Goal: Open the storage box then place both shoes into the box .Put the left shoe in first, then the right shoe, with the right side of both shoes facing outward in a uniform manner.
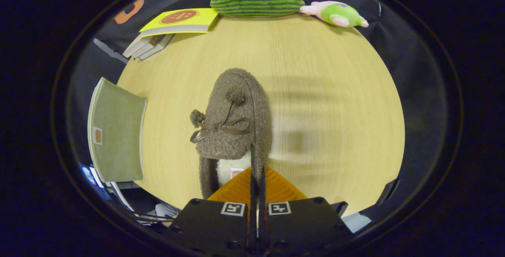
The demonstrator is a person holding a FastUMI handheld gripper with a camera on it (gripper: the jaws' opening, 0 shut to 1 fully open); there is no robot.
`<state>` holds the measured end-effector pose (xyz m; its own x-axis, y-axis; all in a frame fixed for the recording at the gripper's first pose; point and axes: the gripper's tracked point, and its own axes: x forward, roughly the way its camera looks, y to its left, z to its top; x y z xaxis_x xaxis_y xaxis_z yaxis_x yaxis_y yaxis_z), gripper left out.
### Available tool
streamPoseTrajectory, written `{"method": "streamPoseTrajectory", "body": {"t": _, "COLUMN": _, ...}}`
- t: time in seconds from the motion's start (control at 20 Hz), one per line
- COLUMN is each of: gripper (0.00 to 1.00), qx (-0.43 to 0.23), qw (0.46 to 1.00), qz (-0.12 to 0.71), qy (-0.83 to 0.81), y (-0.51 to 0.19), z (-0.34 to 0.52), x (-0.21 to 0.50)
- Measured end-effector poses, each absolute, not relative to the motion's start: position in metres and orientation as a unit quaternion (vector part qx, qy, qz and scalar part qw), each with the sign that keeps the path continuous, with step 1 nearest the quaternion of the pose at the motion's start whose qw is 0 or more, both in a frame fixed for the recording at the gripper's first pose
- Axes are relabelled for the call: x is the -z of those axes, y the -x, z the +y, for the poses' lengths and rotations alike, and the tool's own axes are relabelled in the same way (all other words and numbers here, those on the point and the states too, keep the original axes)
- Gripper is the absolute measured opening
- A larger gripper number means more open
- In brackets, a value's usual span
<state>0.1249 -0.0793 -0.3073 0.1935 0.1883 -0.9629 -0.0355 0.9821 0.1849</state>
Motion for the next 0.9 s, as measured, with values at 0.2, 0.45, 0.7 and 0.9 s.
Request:
{"method": "streamPoseTrajectory", "body": {"t": 0.2, "gripper": 0.06, "qx": -0.070, "qw": 0.760, "qz": 0.626, "qy": -0.163, "y": -0.116, "z": -0.062, "x": 0.299}}
{"method": "streamPoseTrajectory", "body": {"t": 0.45, "gripper": 0.06, "qx": -0.053, "qw": 0.762, "qz": 0.593, "qy": -0.253, "y": -0.115, "z": -0.035, "x": 0.279}}
{"method": "streamPoseTrajectory", "body": {"t": 0.7, "gripper": 0.06, "qx": -0.045, "qw": 0.771, "qz": 0.565, "qy": -0.292, "y": -0.112, "z": -0.004, "x": 0.243}}
{"method": "streamPoseTrajectory", "body": {"t": 0.9, "gripper": 0.06, "qx": -0.059, "qw": 0.790, "qz": 0.532, "qy": -0.299, "y": -0.108, "z": 0.032, "x": 0.198}}
